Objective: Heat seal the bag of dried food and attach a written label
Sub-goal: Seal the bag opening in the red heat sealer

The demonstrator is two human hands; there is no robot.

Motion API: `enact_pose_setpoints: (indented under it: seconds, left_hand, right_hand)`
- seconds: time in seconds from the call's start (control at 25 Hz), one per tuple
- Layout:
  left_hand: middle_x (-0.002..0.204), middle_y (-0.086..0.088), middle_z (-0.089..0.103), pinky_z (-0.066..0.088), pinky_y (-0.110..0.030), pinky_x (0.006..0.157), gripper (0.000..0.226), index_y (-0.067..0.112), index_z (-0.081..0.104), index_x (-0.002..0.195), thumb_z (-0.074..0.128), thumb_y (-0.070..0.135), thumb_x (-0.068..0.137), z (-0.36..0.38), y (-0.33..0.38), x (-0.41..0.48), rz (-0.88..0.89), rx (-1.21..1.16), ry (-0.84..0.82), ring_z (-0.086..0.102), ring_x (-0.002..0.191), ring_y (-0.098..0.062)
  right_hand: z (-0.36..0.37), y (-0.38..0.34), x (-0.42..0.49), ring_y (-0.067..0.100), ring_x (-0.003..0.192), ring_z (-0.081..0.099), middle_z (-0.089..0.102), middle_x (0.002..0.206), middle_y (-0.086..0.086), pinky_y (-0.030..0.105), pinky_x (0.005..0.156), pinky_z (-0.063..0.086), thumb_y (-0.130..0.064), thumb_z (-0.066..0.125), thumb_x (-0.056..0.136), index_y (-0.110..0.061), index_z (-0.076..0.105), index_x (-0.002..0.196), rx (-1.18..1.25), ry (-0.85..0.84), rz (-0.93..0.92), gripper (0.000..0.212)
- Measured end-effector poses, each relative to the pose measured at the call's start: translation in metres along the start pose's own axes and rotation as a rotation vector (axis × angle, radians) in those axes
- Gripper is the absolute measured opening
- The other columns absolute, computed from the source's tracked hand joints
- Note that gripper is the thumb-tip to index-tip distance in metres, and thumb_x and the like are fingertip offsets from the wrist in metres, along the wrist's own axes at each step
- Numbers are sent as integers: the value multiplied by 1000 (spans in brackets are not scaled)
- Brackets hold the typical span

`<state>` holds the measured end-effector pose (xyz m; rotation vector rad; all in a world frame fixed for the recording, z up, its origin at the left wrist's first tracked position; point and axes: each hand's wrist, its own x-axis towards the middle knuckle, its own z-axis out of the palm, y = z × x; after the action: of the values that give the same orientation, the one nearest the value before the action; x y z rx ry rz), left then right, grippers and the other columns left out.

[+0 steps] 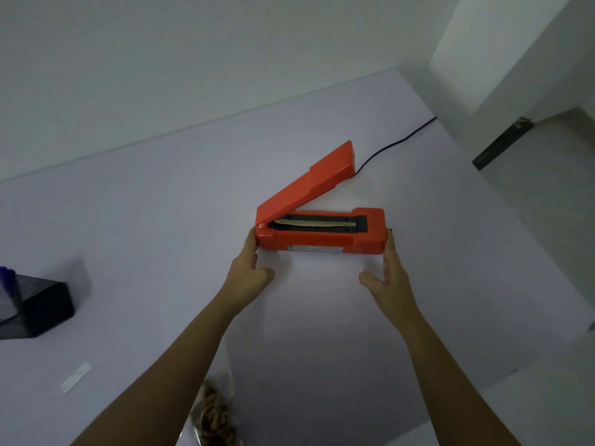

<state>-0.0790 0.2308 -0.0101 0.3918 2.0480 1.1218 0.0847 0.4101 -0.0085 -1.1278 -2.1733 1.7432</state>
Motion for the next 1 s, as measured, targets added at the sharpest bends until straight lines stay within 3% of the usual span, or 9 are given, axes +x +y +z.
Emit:
enact_pose_setpoints:
  seconds: [0.16,0.28,0.36,0.48,0.56,0.64,0.76,0.88,1.0]
  left_hand:
    - [153,-1,24,32,-45,106,89,33,6,146,53,-5,82,1,-4,-1,0,6,11,26,139,-28]
    - [153,-2,24,37,-33,97,88,31,4,147,53,-5,83,0,-4,-2,22,74,-2,32,136,-26]
    - [154,-3,22,38,-32,97,87,28,2,148,52,-4,84,-3,-3,-4,4,143,18,33,135,-26]
    - [155,-2,20,32,-39,108,82,23,9,148,51,-4,84,-20,-9,-23,16,67,222,28,139,-24]
    - [152,-3,28,31,-38,110,71,18,20,147,53,1,87,-38,-25,-46,51,12,407,32,136,-22]
    - [146,-9,36,34,-43,108,61,12,28,144,54,8,89,-59,-55,-74,31,113,585,38,131,-25]
    - [139,-16,38,38,-43,104,54,6,33,140,54,17,91,-76,-99,-108,-137,156,724,44,123,-29]
    - [132,-16,45,44,-35,92,54,5,36,138,54,28,92,-76,-121,-125,-278,63,711,52,106,-23]
    - [100,-4,58,42,-29,79,52,7,42,132,54,38,91,-73,-126,-132,-346,27,641,52,87,-16]
  right_hand:
    - [1,9,-1,1,131,21,21,150,-9,21,100,24,0,58,85,-24,1,150,-53,5,13,90]
    - [2,12,0,9,138,21,19,155,-3,23,103,22,0,58,85,-24,1,150,-107,14,14,89]
    - [6,14,1,9,136,25,22,154,-2,24,103,27,0,58,86,-25,4,150,-99,59,26,87]
    - [22,19,-9,18,133,37,34,149,5,37,107,38,-2,57,85,-20,22,146,-1,385,94,72]
    - [42,22,-24,23,121,48,46,136,10,43,102,43,-2,57,85,-11,38,136,22,524,69,55]
    - [77,22,-44,22,110,53,52,126,10,37,97,45,-3,57,86,-7,44,129,19,432,37,45]
    - [135,16,-66,23,105,56,55,114,6,36,94,47,-7,61,86,-7,46,127,7,155,24,43]
    - [176,4,-74,18,96,58,56,106,1,32,88,50,-19,65,86,-8,46,127,-76,-73,32,46]
    - [200,-9,-77,15,92,58,58,103,-1,26,83,48,-33,66,84,-11,49,126,-146,-189,75,51]
